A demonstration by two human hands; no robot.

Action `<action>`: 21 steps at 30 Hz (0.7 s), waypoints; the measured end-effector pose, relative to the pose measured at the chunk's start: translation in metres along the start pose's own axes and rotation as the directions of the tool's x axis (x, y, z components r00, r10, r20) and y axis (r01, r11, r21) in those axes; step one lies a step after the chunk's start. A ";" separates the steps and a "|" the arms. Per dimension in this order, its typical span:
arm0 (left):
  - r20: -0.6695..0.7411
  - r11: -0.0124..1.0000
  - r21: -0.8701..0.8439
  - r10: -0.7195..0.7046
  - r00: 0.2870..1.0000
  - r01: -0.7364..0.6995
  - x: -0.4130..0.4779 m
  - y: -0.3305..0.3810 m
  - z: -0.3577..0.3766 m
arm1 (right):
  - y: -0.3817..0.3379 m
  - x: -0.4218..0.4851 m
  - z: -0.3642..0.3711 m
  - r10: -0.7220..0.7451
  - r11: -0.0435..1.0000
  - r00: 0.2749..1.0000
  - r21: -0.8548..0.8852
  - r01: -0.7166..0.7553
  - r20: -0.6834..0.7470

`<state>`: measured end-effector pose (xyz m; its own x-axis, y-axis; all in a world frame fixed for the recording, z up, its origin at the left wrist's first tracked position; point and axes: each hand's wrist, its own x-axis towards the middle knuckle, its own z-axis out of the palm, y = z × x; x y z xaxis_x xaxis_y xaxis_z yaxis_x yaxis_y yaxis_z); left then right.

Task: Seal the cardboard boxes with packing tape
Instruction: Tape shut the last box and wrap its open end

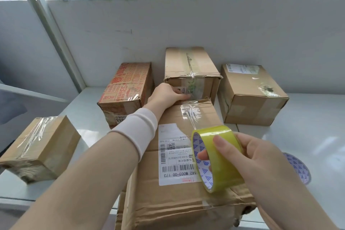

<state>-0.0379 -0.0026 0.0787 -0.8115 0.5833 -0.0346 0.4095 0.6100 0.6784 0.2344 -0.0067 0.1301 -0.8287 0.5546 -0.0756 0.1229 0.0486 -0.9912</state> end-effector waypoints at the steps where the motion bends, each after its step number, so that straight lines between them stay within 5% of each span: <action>1: 0.011 0.999 0.038 -0.014 1.000 0.014 0.002 -0.002 0.001 | 0.000 -0.001 0.001 0.001 1.000 1.000 0.009 -0.001 -0.001; 7: 0.117 0.989 0.131 -0.082 0.990 0.067 0.006 -0.001 -0.003 | 0.005 -0.004 0.005 -0.029 0.999 0.999 0.031 0.029 -0.017; 11: 0.186 0.936 0.341 -0.154 0.970 0.083 0.003 0.005 -0.010 | 0.007 -0.007 0.007 -0.038 0.999 0.999 0.032 0.039 -0.034; 14: -0.044 0.946 0.325 0.033 0.998 -0.017 -0.010 0.005 -0.010 | 0.009 -0.009 0.009 -0.060 0.996 0.997 0.060 0.063 -0.054; 16: -0.178 0.940 0.235 0.291 0.940 -0.247 -0.028 0.005 -0.007 | 0.011 -0.008 0.010 -0.059 0.995 0.996 0.080 0.064 -0.060; 18: -0.050 0.905 0.090 0.420 0.906 -0.415 -0.046 0.007 -0.007 | 0.015 -0.007 0.011 -0.065 0.993 0.996 0.091 0.070 -0.064; 21: 0.237 0.906 0.057 0.395 0.888 -0.419 -0.057 0.003 -0.001 | 0.023 -0.008 0.012 -0.114 0.992 0.990 0.044 0.118 -0.088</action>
<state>0.0088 -0.0342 0.0841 -0.4597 0.8857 0.0639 0.7350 0.3391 0.5872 0.2373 -0.0205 0.1070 -0.7860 0.6164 0.0477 0.0001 0.0773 -0.9970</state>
